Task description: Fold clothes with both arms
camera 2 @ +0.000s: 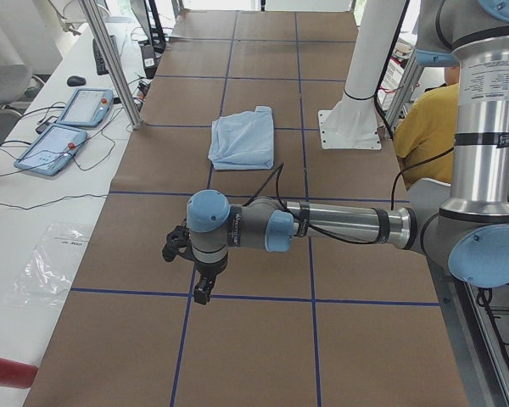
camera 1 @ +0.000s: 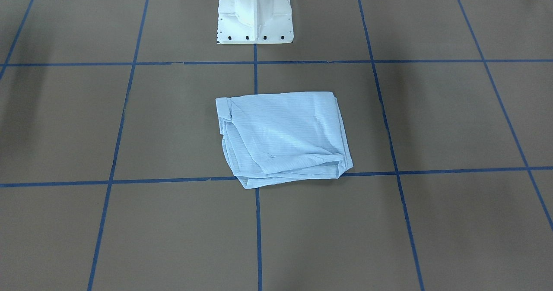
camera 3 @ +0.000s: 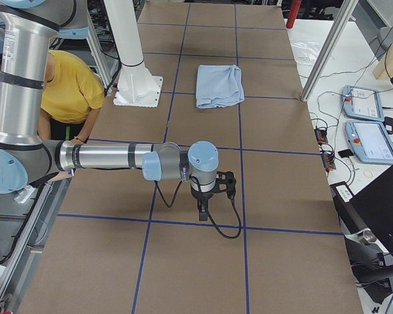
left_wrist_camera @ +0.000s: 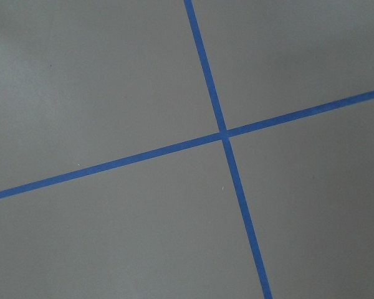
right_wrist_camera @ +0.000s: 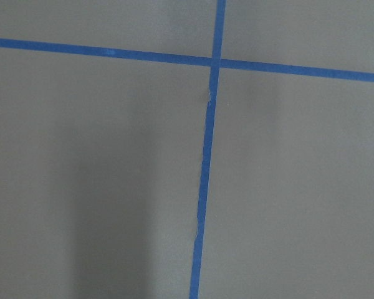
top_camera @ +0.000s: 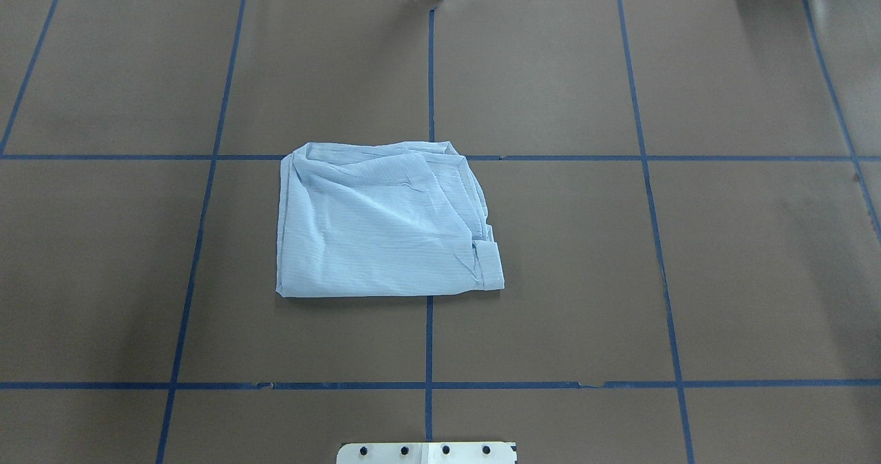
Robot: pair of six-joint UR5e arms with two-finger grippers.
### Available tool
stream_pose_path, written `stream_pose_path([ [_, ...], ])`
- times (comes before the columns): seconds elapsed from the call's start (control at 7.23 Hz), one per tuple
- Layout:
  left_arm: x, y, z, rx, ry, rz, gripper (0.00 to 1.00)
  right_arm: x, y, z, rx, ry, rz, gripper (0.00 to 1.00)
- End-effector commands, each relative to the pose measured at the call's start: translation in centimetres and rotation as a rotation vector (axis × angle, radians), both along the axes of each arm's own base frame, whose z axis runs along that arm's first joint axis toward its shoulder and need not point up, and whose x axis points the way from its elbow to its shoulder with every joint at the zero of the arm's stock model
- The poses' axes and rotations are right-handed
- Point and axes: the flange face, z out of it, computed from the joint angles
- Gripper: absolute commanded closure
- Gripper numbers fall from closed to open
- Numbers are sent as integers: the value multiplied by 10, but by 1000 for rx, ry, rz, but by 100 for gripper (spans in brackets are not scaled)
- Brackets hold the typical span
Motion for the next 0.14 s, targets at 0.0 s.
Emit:
stream_pose_path([
  [0.0, 0, 4, 5, -11, 0, 0, 0, 0, -1, -1, 1, -1, 0, 0],
])
